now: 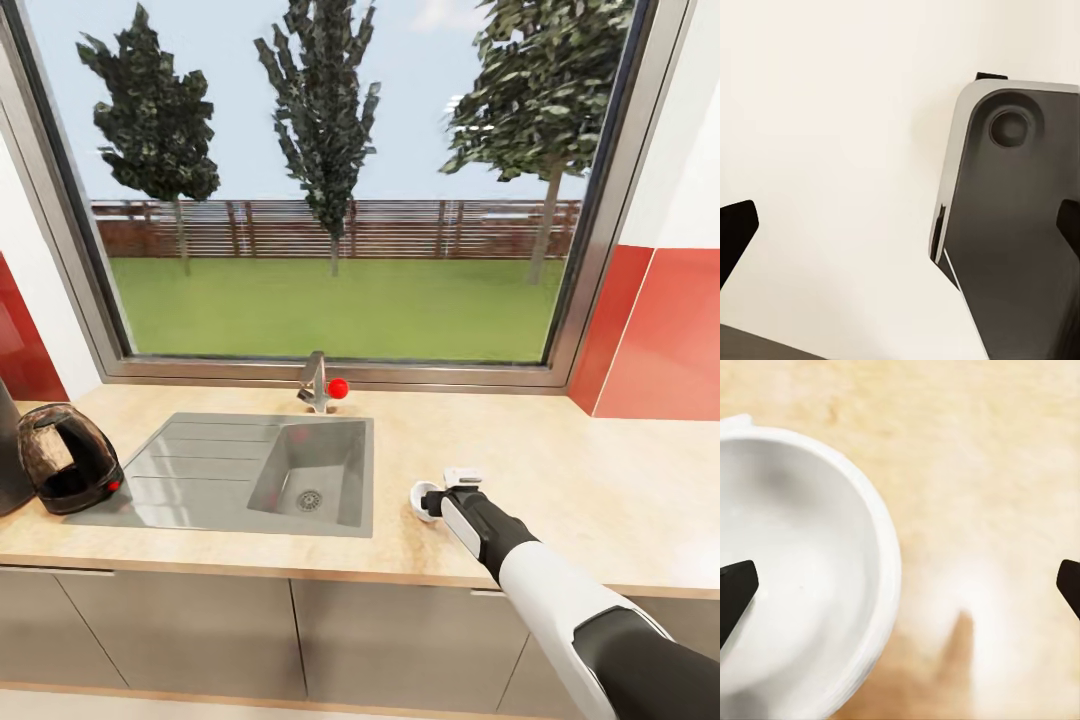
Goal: Set up a coffee station on the kitchen countertop: keep the coffee maker on the countertop, move the bottle of coffee from the kitchen shelf to the counter next to the coffee maker, place a paper coffee filter on top of the coffee maker, put the saucer next to the coffee maker with the coffee cup on the saucer, and place the electric kettle next to the coffee maker.
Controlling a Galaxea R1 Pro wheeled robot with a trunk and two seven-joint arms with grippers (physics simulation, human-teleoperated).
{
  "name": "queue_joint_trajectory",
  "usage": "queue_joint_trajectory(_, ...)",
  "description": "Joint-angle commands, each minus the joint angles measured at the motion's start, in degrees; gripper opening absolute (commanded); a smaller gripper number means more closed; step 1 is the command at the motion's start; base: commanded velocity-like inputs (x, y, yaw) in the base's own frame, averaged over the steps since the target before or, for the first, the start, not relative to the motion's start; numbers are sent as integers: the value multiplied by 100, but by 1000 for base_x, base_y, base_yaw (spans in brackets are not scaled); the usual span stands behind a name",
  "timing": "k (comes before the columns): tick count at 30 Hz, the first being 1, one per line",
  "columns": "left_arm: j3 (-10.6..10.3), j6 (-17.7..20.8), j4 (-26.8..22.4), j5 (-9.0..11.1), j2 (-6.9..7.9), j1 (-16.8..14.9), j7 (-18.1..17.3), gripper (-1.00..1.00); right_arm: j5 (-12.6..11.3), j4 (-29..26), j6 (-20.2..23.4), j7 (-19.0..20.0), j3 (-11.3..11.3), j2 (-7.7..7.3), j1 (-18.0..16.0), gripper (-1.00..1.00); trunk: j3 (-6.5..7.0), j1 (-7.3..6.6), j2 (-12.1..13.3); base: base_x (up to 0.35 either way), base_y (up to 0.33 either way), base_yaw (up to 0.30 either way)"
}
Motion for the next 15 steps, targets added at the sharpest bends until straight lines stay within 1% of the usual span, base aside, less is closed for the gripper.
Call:
queue_joint_trajectory(1, 38, -18, 1, -60, -1, -3, 15, 100, -61, -8, 21, -50, 48, -5, -6, 100, -12, 3, -11, 0, 0, 0)
queue_joint_trajectory(11, 37, -18, -2, -60, -8, -3, 15, 100, -61, -6, 21, -50, 49, 0, -6, 100, -12, 3, -11, 0, 0, 0)
queue_joint_trajectory(15, 37, -18, 4, -60, -8, -3, 15, 100, -61, -3, 21, 68, 50, 3, -6, 100, -12, 3, -11, 0, 0, 0)
